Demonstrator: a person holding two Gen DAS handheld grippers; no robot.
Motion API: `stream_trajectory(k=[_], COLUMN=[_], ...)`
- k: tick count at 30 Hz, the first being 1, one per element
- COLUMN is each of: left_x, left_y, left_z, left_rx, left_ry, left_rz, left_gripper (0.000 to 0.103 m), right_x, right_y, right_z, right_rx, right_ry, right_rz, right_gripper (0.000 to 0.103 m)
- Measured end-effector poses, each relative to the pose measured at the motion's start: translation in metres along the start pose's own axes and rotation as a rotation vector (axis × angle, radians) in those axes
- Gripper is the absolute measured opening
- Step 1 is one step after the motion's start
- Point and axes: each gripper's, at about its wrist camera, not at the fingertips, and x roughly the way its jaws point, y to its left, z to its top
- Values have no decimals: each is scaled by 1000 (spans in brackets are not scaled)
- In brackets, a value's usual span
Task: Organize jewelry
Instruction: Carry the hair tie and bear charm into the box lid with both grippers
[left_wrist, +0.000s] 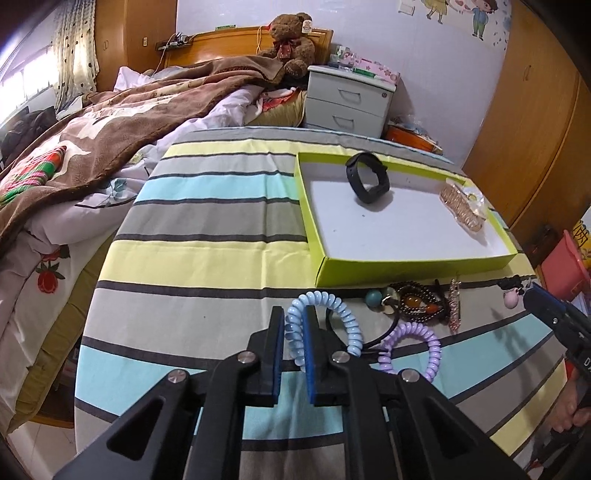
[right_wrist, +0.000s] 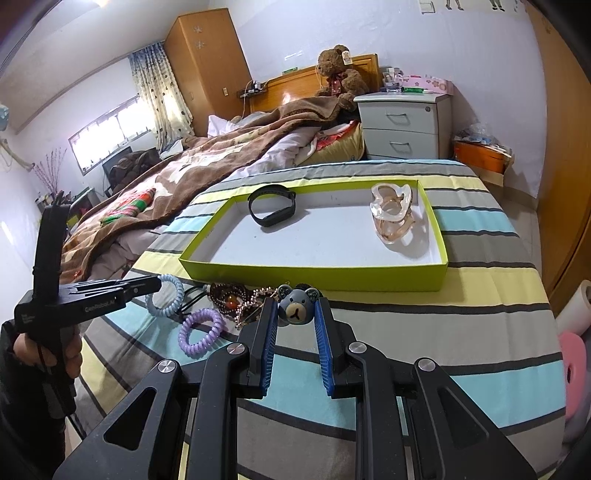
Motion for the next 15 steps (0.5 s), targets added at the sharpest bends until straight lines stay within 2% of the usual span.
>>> stream_trajectory(k=[15], left_x=[-29], left_y=[-7], left_z=[15], left_rx=[-3], left_ry=[-64], left_rz=[-43], left_gripper=[10], right_x=[-12], right_y=[3], right_z=[19], right_rx=[-11], right_ry=[-47], right_rz=[-10], right_gripper=[21])
